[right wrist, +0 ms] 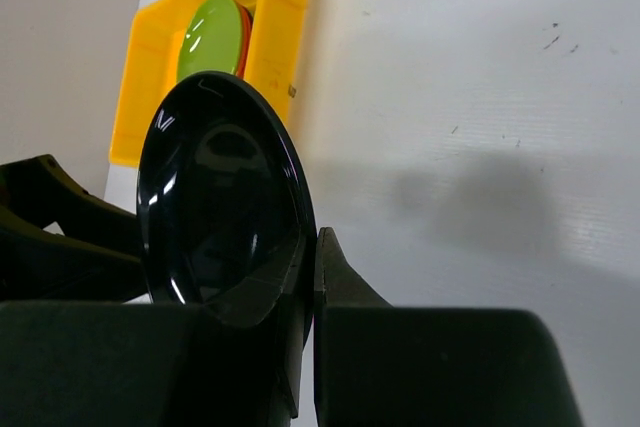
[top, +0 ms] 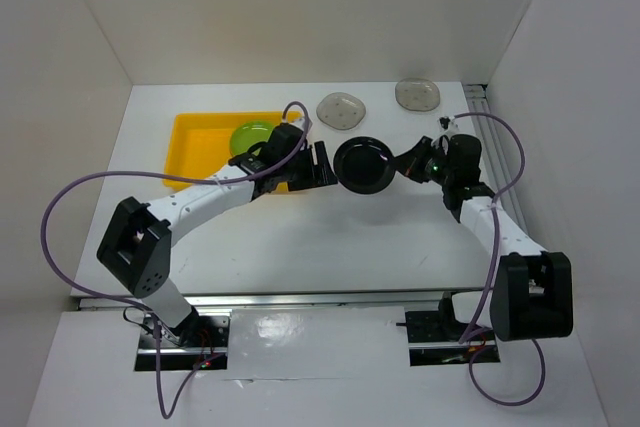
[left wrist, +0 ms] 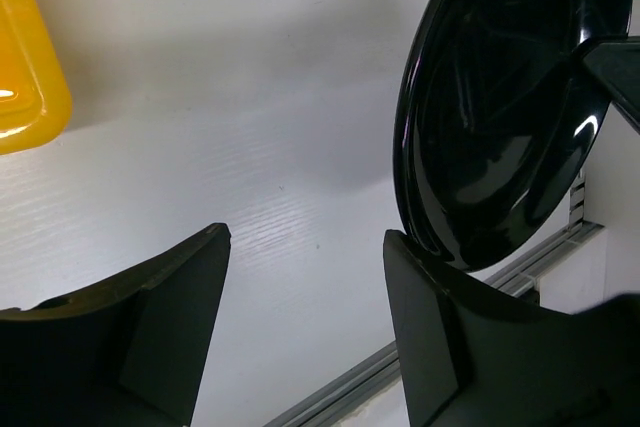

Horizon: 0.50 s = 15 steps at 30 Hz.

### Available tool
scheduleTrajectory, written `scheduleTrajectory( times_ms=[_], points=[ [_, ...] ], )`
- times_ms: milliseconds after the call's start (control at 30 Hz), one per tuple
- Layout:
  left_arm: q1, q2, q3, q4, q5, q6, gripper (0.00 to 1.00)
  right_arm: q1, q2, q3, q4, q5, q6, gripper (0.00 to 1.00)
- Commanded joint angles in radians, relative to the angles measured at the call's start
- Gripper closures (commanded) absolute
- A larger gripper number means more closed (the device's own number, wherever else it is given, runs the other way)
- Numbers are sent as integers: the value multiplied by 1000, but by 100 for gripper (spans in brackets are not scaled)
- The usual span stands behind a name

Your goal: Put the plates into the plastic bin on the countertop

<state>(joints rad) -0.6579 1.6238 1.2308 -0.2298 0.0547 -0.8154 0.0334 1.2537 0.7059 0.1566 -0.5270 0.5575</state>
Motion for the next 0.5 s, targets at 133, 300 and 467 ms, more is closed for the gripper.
scheduleTrajectory(
  times_ms=[133,300,467],
  points=[
    [4,-33,52,98,77,-18,14,0,-42,-28,-6,131,4,100],
    [13,-35,18,138,91,-27,9,-9,-19,-58,70,30,45,100],
    [14,7,27,182,91,-27,20,-9,1,-59,130,-115,76,100]
  ],
)
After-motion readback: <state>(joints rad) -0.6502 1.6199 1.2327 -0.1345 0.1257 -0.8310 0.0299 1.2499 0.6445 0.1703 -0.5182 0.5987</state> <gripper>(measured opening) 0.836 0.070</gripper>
